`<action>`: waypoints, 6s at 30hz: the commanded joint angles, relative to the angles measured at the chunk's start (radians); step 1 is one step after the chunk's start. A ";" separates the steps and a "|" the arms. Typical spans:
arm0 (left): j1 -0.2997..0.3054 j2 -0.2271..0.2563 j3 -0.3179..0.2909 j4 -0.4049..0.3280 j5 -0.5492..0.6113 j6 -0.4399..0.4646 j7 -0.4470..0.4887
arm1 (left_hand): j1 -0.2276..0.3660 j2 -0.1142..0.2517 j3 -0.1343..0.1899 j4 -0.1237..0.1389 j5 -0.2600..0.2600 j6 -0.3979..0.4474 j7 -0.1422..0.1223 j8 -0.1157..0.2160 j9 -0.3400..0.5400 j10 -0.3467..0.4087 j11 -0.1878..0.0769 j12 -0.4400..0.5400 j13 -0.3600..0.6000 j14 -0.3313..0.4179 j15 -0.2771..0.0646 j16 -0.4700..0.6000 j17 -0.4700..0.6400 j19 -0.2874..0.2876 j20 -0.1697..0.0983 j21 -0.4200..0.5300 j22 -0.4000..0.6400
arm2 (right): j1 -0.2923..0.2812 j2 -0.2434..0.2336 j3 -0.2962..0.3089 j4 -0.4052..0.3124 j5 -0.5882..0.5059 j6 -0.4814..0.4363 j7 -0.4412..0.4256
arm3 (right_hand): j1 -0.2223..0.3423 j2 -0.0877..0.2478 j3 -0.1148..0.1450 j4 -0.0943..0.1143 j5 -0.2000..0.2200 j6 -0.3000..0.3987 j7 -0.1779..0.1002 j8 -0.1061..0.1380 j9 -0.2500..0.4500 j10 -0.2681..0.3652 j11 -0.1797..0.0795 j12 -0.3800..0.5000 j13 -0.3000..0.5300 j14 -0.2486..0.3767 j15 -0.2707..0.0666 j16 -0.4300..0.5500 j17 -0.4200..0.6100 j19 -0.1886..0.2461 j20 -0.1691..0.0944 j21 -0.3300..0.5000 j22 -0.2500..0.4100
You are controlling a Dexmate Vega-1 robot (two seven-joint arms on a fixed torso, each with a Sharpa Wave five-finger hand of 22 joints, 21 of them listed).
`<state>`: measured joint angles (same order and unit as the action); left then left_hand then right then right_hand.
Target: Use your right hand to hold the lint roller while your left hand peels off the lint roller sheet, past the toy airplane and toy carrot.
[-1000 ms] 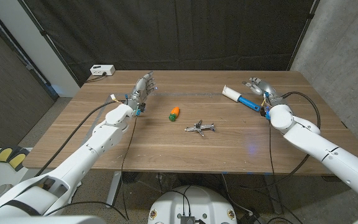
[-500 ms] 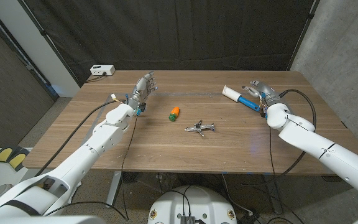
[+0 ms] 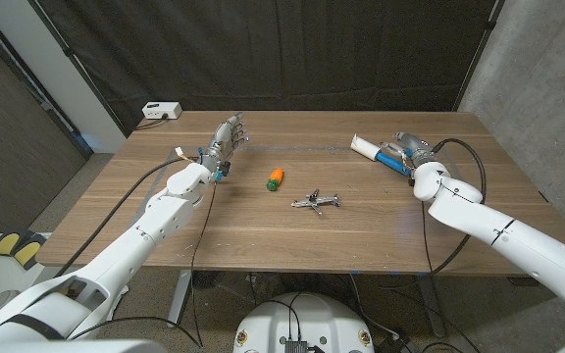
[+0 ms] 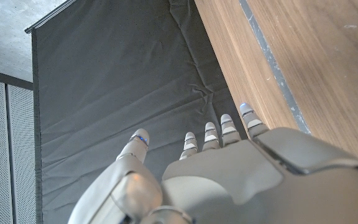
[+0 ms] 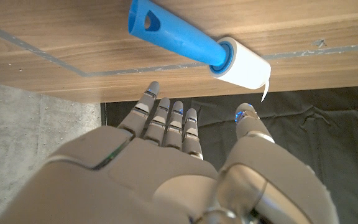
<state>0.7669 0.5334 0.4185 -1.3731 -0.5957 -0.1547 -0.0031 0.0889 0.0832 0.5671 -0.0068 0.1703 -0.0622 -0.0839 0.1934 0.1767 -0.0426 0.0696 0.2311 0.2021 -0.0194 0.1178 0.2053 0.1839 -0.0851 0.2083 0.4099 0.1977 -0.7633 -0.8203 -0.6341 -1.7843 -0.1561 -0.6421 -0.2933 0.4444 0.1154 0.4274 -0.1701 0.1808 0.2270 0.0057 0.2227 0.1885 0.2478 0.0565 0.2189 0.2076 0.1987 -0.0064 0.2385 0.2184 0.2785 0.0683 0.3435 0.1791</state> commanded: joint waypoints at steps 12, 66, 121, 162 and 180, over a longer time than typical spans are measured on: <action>-0.015 -0.013 0.005 0.023 -0.014 -0.005 -0.023 | -0.011 0.001 0.000 0.001 0.002 0.009 -0.002 0.001 0.003 0.007 0.003 0.006 0.004 -0.006 0.005 -0.003 0.004 -0.005 0.004 -0.005 0.004 | 0.098 0.027 -0.117 0.045 -0.075 -0.176 0.123 | 0.027 0.005 0.012 0.000 0.002 0.012 -0.006 0.000 0.003 0.018 -0.004 0.011 0.004 0.019 -0.004 0.006 0.000 0.012 0.005 -0.004 0.003; -0.015 -0.011 -0.002 0.022 -0.020 -0.005 -0.020 | -0.016 0.000 0.001 -0.001 0.002 0.000 -0.003 -0.006 0.003 0.004 0.001 0.001 0.005 -0.004 0.005 -0.006 0.005 -0.001 0.004 -0.008 0.005 | 0.294 0.158 -0.405 0.247 -0.256 -0.327 0.144 | 0.357 0.076 0.084 0.051 0.003 0.307 -0.088 0.037 0.009 0.331 -0.104 0.137 0.048 0.316 -0.156 0.232 0.162 0.209 -0.094 0.062 0.017; -0.018 -0.001 -0.001 -0.005 -0.012 0.012 -0.009 | -0.012 0.002 0.008 -0.009 0.004 -0.011 -0.006 -0.007 0.003 -0.001 0.003 -0.003 0.005 -0.004 0.004 -0.009 0.004 0.001 0.005 -0.014 0.005 | -0.066 0.371 0.149 0.501 0.192 0.815 -0.512 | 0.532 0.071 0.047 0.213 0.065 0.625 -0.019 0.224 0.282 0.620 -0.192 0.725 0.688 0.769 -0.213 0.842 1.018 0.417 -0.206 0.587 0.222; -0.162 0.065 0.079 0.048 0.081 0.100 -0.148 | 0.095 -0.048 0.030 -0.131 0.008 0.048 -0.016 0.020 0.007 -0.027 -0.027 -0.009 0.010 -0.042 -0.014 -0.018 0.003 -0.108 0.004 -0.074 0.006 | -0.013 0.346 0.094 0.514 0.017 0.895 -0.513 | 0.668 0.063 0.076 0.197 0.094 0.591 0.072 0.152 0.317 0.574 -0.090 0.731 0.794 0.873 -0.204 1.256 1.024 0.695 -0.283 0.876 0.163; -0.193 0.032 0.089 0.097 0.085 0.084 -0.174 | 0.113 -0.055 0.028 -0.145 0.004 0.034 0.013 0.009 0.008 -0.041 -0.020 -0.011 0.012 -0.059 -0.009 -0.017 0.004 -0.099 0.004 -0.072 0.010 | -0.007 0.367 0.121 0.537 0.039 0.936 -0.483 | 0.706 0.057 0.110 0.199 0.109 0.607 0.094 0.128 0.319 0.584 -0.066 0.730 0.782 0.869 -0.203 1.292 1.023 0.713 -0.286 0.919 0.148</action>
<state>0.5922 0.5717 0.5003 -1.2901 -0.5221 -0.0736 -0.1672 0.1932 0.0265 0.5944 -0.1481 0.1746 -0.0233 -0.0727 0.2051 0.1794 -0.0755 0.0482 0.2235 0.2119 -0.0752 0.1054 0.1883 0.1837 -0.1689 0.2100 0.3323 0.2030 -0.7750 -0.4613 -0.5220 -1.2522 -0.1133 0.3011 -0.7883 1.1295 0.1638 0.5137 0.0427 0.2851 0.8341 0.0987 0.3579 0.5089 0.8315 -0.0163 0.9510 0.9935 1.0722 -0.1867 1.5250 1.2404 0.9891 -0.1465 1.2546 0.3307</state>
